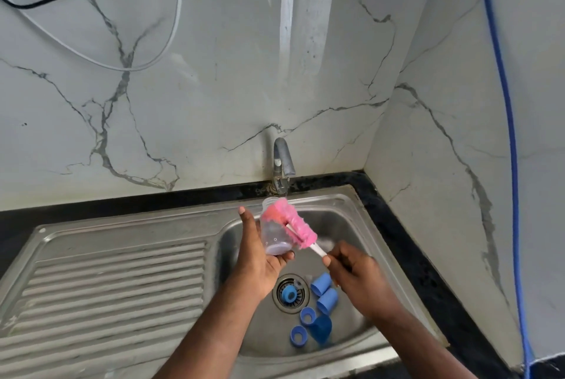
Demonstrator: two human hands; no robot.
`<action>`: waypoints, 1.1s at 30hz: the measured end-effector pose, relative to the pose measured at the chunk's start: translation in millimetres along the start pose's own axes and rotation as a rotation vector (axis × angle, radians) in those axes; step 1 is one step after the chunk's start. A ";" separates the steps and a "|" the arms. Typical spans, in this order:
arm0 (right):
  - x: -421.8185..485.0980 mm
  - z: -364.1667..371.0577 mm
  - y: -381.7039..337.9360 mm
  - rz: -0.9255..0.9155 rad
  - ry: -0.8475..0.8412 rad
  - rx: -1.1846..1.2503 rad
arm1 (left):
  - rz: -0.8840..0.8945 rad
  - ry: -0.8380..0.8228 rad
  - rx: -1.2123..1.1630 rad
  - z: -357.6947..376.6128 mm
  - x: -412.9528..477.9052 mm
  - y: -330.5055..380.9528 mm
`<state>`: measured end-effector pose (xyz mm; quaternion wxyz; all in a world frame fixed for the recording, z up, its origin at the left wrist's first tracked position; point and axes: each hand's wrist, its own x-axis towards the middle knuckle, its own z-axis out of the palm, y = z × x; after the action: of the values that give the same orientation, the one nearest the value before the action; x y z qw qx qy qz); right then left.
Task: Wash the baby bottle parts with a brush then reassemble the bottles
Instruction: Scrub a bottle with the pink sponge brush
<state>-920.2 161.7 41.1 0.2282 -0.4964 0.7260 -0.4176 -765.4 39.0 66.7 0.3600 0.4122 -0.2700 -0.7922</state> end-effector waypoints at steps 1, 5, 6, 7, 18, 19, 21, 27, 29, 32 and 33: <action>2.0 -2.1 1.5 -0.025 -0.034 0.002 | -0.007 0.004 -0.010 3.9 0.3 -0.1; 17.3 -13.5 10.5 0.013 0.043 0.006 | -0.050 -0.003 -0.024 17.7 2.2 -1.9; 20.1 -16.7 13.2 0.015 0.040 0.042 | -0.064 0.000 -0.034 21.5 3.5 -3.9; 20.6 -19.0 15.5 0.001 0.013 0.087 | -0.069 0.010 -0.042 24.9 4.7 -5.9; 30.1 -36.5 35.7 -0.122 -0.123 0.091 | -0.047 -0.039 0.011 33.7 20.2 -15.7; 32.5 -36.6 38.0 -0.113 -0.114 0.082 | -0.043 -0.027 0.012 35.5 19.3 -15.1; 39.4 -36.5 41.0 -0.061 -0.043 0.129 | -0.043 -0.009 -0.010 40.1 18.6 -16.4; 40.0 -34.3 38.4 -0.101 -0.136 0.247 | 0.023 0.014 -0.019 47.6 21.3 -19.9; 44.2 -35.0 41.5 -0.050 -0.103 0.275 | 0.020 0.021 -0.019 48.2 21.3 -20.0; 43.7 -33.4 42.8 -0.044 -0.123 0.291 | 0.023 -0.010 -0.028 47.1 23.2 -20.6; 41.7 -32.5 42.0 -0.060 -0.149 0.301 | 0.025 -0.028 -0.044 46.9 23.6 -19.7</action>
<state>-983.6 142.6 27.4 0.3407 -0.5076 0.6212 -0.4904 -821.4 38.1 65.8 0.3749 0.3897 -0.2628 -0.7991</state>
